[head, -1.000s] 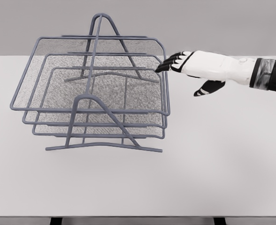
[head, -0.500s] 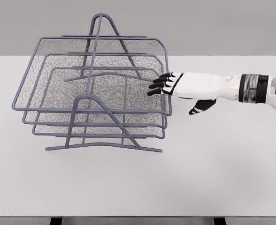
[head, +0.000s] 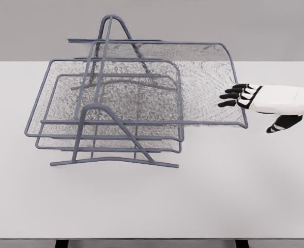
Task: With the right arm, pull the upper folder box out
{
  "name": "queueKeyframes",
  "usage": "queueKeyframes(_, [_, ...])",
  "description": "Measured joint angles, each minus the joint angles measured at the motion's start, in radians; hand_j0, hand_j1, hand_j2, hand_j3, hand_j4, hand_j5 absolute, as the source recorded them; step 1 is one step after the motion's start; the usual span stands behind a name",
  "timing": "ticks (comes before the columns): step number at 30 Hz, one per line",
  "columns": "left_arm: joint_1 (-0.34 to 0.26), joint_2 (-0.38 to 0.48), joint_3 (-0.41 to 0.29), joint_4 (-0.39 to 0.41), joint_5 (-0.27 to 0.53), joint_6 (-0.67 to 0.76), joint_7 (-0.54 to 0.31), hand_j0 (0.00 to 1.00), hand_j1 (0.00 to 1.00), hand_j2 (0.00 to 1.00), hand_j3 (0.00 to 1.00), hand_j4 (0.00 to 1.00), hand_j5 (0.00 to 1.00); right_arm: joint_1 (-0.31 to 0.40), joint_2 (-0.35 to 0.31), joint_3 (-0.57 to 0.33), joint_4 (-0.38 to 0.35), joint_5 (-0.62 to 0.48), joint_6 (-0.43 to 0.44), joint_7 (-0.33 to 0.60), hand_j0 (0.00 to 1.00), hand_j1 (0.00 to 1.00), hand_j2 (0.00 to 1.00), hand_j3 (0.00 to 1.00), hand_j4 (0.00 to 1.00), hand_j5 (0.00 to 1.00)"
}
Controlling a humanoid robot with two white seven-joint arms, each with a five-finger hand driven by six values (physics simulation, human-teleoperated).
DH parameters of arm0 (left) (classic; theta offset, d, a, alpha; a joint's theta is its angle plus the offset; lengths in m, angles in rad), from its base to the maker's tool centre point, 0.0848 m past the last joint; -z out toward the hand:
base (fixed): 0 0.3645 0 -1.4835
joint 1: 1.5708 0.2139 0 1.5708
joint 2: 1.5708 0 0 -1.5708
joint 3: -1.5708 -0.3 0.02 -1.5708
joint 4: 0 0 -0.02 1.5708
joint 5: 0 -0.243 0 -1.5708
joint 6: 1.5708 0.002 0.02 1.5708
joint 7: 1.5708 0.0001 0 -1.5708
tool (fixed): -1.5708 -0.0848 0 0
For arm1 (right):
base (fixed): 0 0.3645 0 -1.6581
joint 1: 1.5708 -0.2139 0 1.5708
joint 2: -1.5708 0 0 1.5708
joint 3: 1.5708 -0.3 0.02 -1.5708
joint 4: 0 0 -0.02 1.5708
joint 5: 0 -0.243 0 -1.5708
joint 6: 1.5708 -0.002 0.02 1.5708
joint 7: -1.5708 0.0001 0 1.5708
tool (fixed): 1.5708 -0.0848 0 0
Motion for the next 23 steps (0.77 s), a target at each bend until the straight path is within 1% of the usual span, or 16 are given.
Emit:
queueKeyframes(1, [0.000,0.000,0.000,0.000,0.000,0.000,0.000,1.00,1.00,1.00,1.00,1.00,1.00,0.000,-0.029,-0.003,0.002,-0.001,-0.008,0.003,1.00,1.00,1.00,1.00,1.00,1.00])
queueKeyframes(3, [0.000,0.000,0.000,0.000,0.000,0.000,0.000,1.00,1.00,1.00,1.00,1.00,1.00,0.000,-0.066,-0.007,0.004,0.002,-0.020,0.008,1.00,1.00,1.00,1.00,1.00,1.00])
queueKeyframes(5, [0.000,0.000,0.000,0.000,0.000,0.000,0.000,1.00,1.00,1.00,1.00,1.00,1.00,0.002,-0.104,-0.032,0.003,-0.033,-0.037,0.017,1.00,1.00,1.00,1.00,1.00,1.00])
queueKeyframes(6, [0.000,0.000,0.000,0.000,0.000,0.000,0.000,1.00,1.00,1.00,1.00,1.00,1.00,0.003,-0.113,-0.051,0.003,-0.051,-0.043,0.020,1.00,1.00,1.00,1.00,1.00,1.00])
queueKeyframes(7, [0.000,0.000,0.000,0.000,0.000,0.000,0.000,1.00,1.00,1.00,1.00,1.00,1.00,0.005,-0.105,-0.082,0.004,-0.074,-0.047,0.022,1.00,1.00,1.00,1.00,1.00,1.00])
queueKeyframes(11, [0.000,0.000,0.000,0.000,0.000,0.000,0.000,1.00,1.00,1.00,1.00,1.00,1.00,0.006,-0.022,-0.248,0.004,-0.166,-0.046,0.026,1.00,1.00,1.00,1.00,1.00,1.00])
queueKeyframes(13, [0.000,0.000,0.000,0.000,0.000,0.000,0.000,1.00,1.00,1.00,1.00,1.00,1.00,0.011,-0.020,-0.302,0.001,-0.218,-0.041,0.027,1.00,1.00,1.00,1.00,1.00,1.00])
queueKeyframes(14, [0.000,0.000,0.000,0.000,0.000,0.000,0.000,1.00,1.00,1.00,1.00,1.00,1.00,0.069,-0.016,-0.312,-0.002,-0.234,-0.041,0.027,1.00,1.00,1.00,1.00,1.00,1.00])
queueKeyframes(16, [0.000,0.000,0.000,0.000,0.000,0.000,0.000,1.00,1.00,1.00,1.00,1.00,1.00,0.066,0.001,-0.311,-0.010,-0.256,-0.043,0.028,1.00,1.00,1.00,1.00,1.00,1.00])
queueKeyframes(17, [0.000,0.000,0.000,0.000,0.000,0.000,0.000,1.00,1.00,1.00,1.00,1.00,1.00,0.063,0.025,-0.304,-0.013,-0.262,-0.047,0.028,1.00,1.00,1.00,1.00,1.00,1.00])
queueKeyframes(18, [-0.005,0.000,0.000,-0.002,0.000,0.000,0.000,1.00,1.00,1.00,1.00,1.00,1.00,0.038,0.053,-0.295,-0.015,-0.266,-0.050,0.028,1.00,1.00,1.00,1.00,1.00,1.00])
queueKeyframes(20, [-0.003,0.000,0.000,-0.003,0.000,0.001,0.000,1.00,1.00,1.00,1.00,1.00,1.00,0.018,0.103,-0.273,-0.017,-0.271,-0.053,0.028,1.00,1.00,1.00,1.00,1.00,1.00])
queueKeyframes(22, [-0.003,0.000,-0.001,-0.005,-0.001,0.001,0.000,1.00,1.00,1.00,1.00,1.00,1.00,-0.034,0.152,-0.233,-0.018,-0.274,-0.051,0.028,1.00,1.00,1.00,1.00,1.00,1.00])
queueKeyframes(23, [-0.005,0.000,-0.001,-0.006,-0.001,0.001,0.000,1.00,1.00,1.00,1.00,1.00,1.00,-0.040,0.176,-0.208,-0.017,-0.274,-0.047,0.028,1.00,1.00,1.00,1.00,1.00,1.00])
